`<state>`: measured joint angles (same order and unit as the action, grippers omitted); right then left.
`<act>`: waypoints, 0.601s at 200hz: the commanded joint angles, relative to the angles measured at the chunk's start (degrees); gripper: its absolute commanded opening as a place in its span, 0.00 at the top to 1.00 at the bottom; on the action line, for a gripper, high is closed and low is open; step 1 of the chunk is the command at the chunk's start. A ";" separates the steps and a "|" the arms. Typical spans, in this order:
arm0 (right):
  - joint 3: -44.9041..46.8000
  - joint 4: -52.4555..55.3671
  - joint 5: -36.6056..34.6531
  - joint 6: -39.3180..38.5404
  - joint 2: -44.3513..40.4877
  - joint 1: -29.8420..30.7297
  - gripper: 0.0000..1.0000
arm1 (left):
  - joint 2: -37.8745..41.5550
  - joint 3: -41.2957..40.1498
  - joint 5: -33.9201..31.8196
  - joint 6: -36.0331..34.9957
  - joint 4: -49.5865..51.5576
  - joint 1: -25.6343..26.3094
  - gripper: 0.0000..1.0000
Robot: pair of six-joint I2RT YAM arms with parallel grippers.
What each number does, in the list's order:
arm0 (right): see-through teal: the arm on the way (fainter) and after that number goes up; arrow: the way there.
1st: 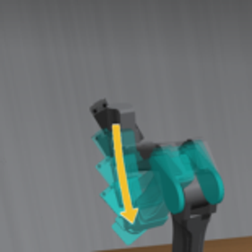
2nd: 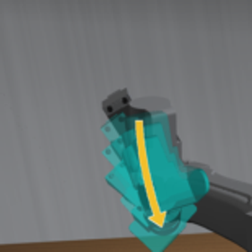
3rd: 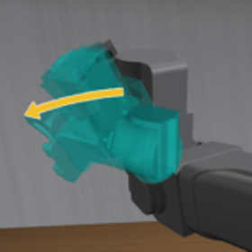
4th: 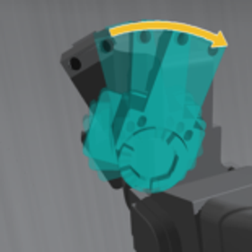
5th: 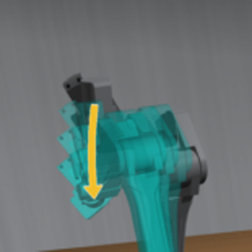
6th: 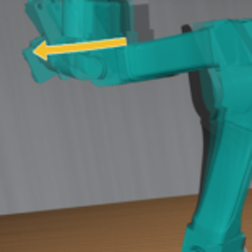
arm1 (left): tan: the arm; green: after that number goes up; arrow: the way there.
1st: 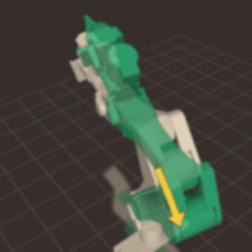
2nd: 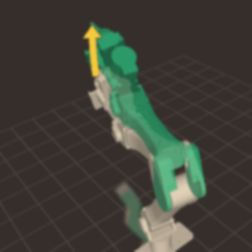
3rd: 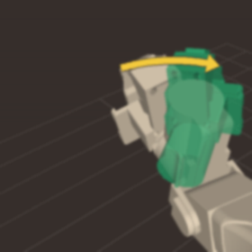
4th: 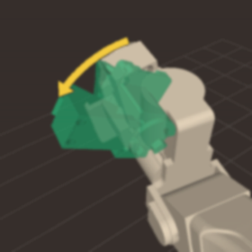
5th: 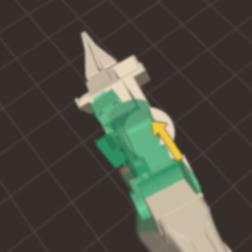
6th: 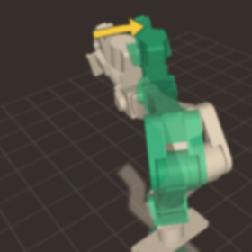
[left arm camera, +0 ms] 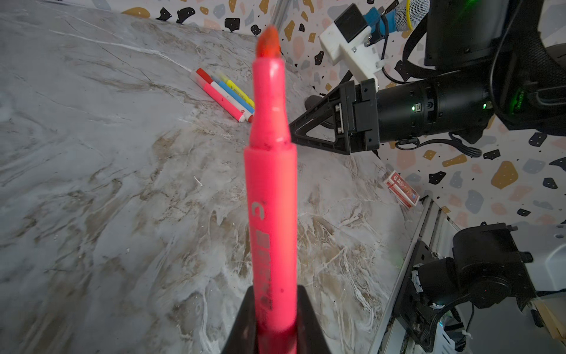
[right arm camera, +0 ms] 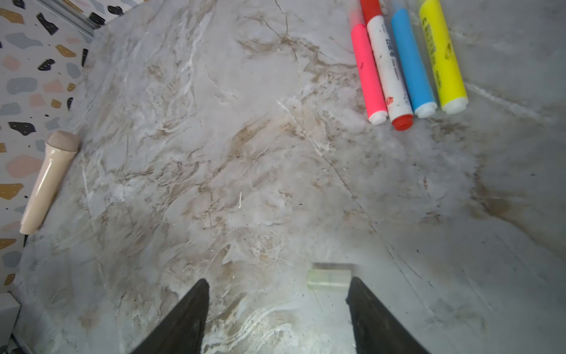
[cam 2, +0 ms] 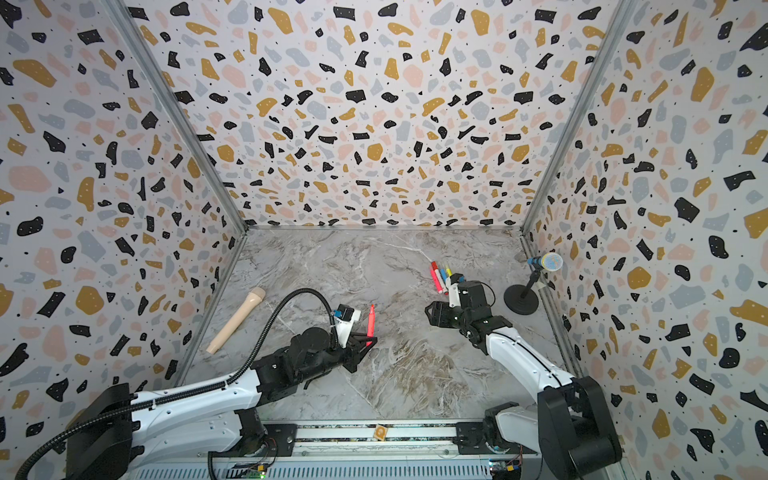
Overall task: Insert pens into pen caps
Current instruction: Rotate the pen cap at the center of the table.
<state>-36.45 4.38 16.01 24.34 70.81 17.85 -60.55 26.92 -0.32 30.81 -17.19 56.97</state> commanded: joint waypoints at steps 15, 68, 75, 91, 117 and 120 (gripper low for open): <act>-2.46 -0.77 -0.03 -3.46 6.00 -1.45 0.28 | 0.52 -0.94 0.32 -0.67 -1.88 0.16 1.00; -3.75 -2.35 1.38 -5.27 14.22 -1.60 0.33 | 1.74 -2.39 0.24 -0.18 -2.56 0.16 1.00; -3.47 -2.91 1.64 -5.34 14.48 -1.59 0.33 | 1.99 -2.50 0.14 -0.09 -2.50 0.17 1.00; -3.50 -3.08 2.46 -5.54 15.41 -1.59 0.33 | 2.17 -2.72 -0.21 -0.22 -2.43 0.16 1.00; -2.01 -4.50 4.79 -5.11 15.44 -1.59 0.34 | 1.95 -2.43 -0.21 -0.42 -2.33 0.16 1.00; -1.78 -4.66 4.86 -5.05 15.28 -1.59 0.34 | 2.00 -2.36 -0.28 -0.48 -2.32 0.16 1.00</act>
<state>-39.07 1.39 18.48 19.79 86.48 16.38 -59.31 24.88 -0.32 30.85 -17.43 56.97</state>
